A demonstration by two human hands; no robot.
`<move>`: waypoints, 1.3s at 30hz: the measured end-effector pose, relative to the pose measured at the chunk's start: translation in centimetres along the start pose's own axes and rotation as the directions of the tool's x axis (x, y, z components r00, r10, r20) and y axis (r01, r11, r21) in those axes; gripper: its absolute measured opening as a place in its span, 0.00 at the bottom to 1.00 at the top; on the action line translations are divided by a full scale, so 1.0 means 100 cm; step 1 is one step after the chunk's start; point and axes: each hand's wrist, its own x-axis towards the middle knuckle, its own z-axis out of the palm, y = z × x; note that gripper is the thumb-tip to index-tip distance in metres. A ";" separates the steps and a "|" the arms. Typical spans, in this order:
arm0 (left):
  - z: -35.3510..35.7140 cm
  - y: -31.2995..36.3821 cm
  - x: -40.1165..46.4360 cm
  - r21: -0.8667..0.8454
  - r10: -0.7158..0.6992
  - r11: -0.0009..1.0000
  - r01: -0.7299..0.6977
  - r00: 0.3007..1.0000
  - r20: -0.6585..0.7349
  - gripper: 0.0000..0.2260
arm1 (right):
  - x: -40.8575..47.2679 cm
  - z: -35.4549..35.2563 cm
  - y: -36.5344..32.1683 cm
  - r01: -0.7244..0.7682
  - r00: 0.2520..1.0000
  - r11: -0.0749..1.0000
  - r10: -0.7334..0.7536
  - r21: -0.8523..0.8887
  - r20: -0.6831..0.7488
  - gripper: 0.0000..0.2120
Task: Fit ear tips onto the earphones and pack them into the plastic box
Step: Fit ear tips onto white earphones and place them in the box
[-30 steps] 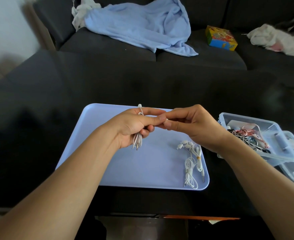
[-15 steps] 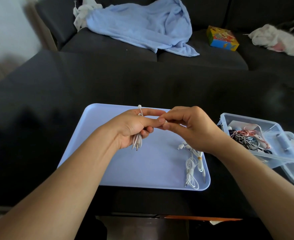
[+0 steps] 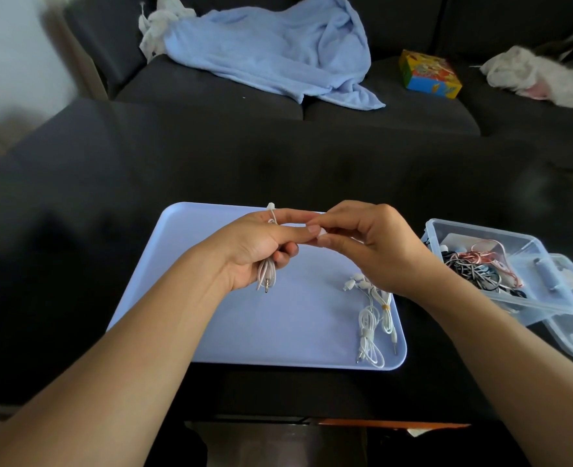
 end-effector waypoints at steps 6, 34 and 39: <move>-0.003 0.001 0.000 -0.012 0.001 1.000 -0.001 1.000 0.005 0.12 | 0.003 0.000 -0.002 0.042 0.999 0.998 -0.042 -0.045 -0.002 0.11; 0.004 -0.001 -0.001 0.059 0.164 0.985 -0.161 0.986 -0.041 0.11 | -0.002 -0.001 -0.002 -0.121 0.971 0.951 0.173 0.283 -0.165 0.14; 0.006 -0.001 -0.001 0.048 0.205 0.978 -0.202 0.976 -0.079 0.09 | -0.002 -0.004 -0.004 -0.116 0.950 0.963 0.179 0.242 -0.257 0.13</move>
